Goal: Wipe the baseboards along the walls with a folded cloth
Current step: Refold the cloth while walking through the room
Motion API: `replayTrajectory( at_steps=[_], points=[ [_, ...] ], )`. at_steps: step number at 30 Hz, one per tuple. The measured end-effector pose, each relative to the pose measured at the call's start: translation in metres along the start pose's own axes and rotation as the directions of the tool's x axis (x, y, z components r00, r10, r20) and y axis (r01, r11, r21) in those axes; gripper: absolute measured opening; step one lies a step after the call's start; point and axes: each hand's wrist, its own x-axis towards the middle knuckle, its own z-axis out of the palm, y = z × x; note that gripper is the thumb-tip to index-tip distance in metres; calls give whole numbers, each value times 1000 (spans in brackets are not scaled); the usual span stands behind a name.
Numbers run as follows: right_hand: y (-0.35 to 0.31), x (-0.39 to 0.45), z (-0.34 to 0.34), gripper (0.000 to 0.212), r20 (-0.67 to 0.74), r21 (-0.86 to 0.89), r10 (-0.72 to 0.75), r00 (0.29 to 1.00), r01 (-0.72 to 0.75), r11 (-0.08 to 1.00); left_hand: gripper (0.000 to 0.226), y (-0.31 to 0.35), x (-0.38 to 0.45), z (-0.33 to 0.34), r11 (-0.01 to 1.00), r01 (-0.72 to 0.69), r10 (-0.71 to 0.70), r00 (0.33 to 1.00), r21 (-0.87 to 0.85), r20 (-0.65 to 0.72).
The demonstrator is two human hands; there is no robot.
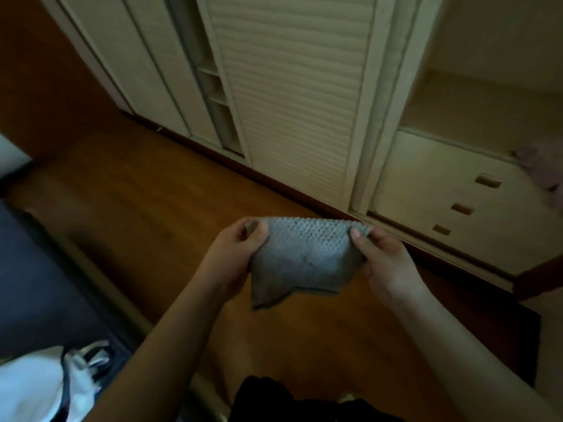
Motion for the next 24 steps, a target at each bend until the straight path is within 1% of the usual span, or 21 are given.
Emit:
replayTrajectory(
  at_steps=[2, 3, 5, 6, 7, 8, 9, 10, 11, 13, 15, 17, 19, 21, 22, 24],
  points=[
    [-6, 25, 22, 19, 41, -114, -38, 998, 42, 993, 39, -1, 9, -30, 997, 60, -57, 997, -55, 59],
    [-8, 38, 34, 16, 66, -177, -55, 996, 66, 982, 40, -2, 15, -46, 996, 54, -50, 997, -72, 54],
    [-10, 66, 64, 12, 122, -283, -86, 989, 117, 952, 27, -4, 27, -77, 997, -14, 12, 1000, -71, -29],
    [-10, 81, 81, 12, 152, -322, -94, 984, 140, 936, 19, -4, 33, -93, 998, -61, 61, 995, -8, -82],
    [-9, 96, 99, 12, 179, -356, -97, 979, 156, 921, 12, -5, 41, -110, 990, -101, 114, 985, 101, -131],
    [-7, 111, 118, 12, 204, -380, -98, 974, 171, 909, 7, -5, 48, -128, 967, -122, 161, 973, 224, -165],
    [-4, 125, 138, 13, 223, -397, -103, 969, 186, 899, 7, -6, 57, -147, 937, -124, 195, 962, 328, -192],
    [-1, 139, 159, 13, 240, -404, -109, 965, 202, 892, 8, -5, 64, -165, 917, -116, 211, 953, 381, -219],
    [2, 152, 181, 14, 251, -407, -112, 961, 210, 889, 9, -4, 70, -183, 912, -108, 217, 946, 396, -242],
    [9, 179, 220, 13, 252, -402, -108, 962, 205, 892, 8, 2, 80, -220, 939, -108, 200, 944, 328, -262],
    [17, 205, 256, 11, 259, -406, -82, 962, 185, 895, 17, 10, 88, -256, 984, -94, 130, 959, 150, -250],
    [25, 226, 288, 12, 309, -428, -44, 950, 179, 886, 25, 20, 96, -287, 998, -48, 39, 981, -44, -188],
    [34, 240, 319, 18, 336, -450, -25, 941, 184, 874, 26, 29, 108, -310, 989, -1, -22, 987, -145, -160],
    [41, 247, 346, 29, 338, -471, -26, 941, 193, 861, 22, 35, 123, -325, 984, 33, -74, 970, -176, -232],
    [44, 252, 360, 29, 357, -488, -11, 934, 197, 850, 19, 36, 132, -334, 982, 42, -94, 953, -182, -288],
    [50, 254, 376, 22, 427, -541, 48, 903, 212, 814, 15, 37, 146, -341, 979, 48, -123, 914, -197, -386]
  ],
)
